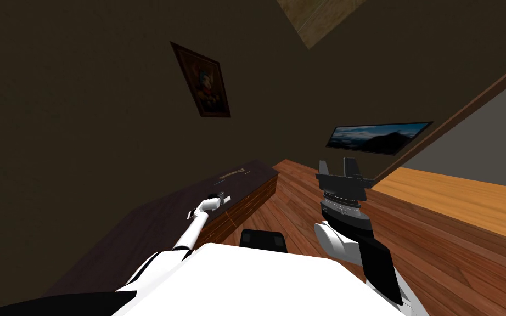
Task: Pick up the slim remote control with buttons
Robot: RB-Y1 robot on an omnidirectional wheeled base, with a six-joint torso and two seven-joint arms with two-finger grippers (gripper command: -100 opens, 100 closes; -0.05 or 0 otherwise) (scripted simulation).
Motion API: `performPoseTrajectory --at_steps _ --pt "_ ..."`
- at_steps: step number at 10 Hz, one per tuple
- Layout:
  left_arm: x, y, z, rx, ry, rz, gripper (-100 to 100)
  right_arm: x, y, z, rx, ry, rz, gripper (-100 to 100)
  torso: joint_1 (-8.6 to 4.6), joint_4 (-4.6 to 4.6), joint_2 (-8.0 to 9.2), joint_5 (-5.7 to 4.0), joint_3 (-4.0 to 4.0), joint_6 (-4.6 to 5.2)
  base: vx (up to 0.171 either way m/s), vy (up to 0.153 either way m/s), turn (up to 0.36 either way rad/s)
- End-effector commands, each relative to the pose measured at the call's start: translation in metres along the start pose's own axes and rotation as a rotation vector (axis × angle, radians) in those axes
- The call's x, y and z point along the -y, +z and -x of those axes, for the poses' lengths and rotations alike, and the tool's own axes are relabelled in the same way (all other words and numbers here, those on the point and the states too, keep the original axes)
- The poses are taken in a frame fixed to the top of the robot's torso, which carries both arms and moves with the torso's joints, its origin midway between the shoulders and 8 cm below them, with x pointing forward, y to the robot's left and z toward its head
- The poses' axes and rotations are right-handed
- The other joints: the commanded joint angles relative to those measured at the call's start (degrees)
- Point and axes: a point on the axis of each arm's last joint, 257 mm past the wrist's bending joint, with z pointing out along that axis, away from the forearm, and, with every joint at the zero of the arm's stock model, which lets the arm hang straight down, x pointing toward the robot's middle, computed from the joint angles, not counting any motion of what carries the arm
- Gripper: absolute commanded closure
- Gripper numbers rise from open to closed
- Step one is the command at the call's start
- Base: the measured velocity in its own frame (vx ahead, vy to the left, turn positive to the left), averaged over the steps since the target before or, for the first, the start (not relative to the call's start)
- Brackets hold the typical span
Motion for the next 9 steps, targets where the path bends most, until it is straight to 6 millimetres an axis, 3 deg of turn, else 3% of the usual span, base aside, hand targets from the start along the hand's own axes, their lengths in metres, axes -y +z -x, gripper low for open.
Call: performPoseTrajectory --at_steps 1,9 --pt "-0.017 0.005 0.009 0.016 -0.017 0.056 -100 0.0 0.0 0.0 0.0 0.0 0.0 0 0.0 0.0 0.0 0.0 0.0 0.0 0.02 0.031 -0.079" --pt "-0.053 0.009 0.032 0.056 -0.124 0.274 -100 0.0 0.0 0.0 0.0 0.0 0.0 0 0.0 -0.01 -0.01 0.01 -0.01 -0.04 0.015 0.032 -0.073"
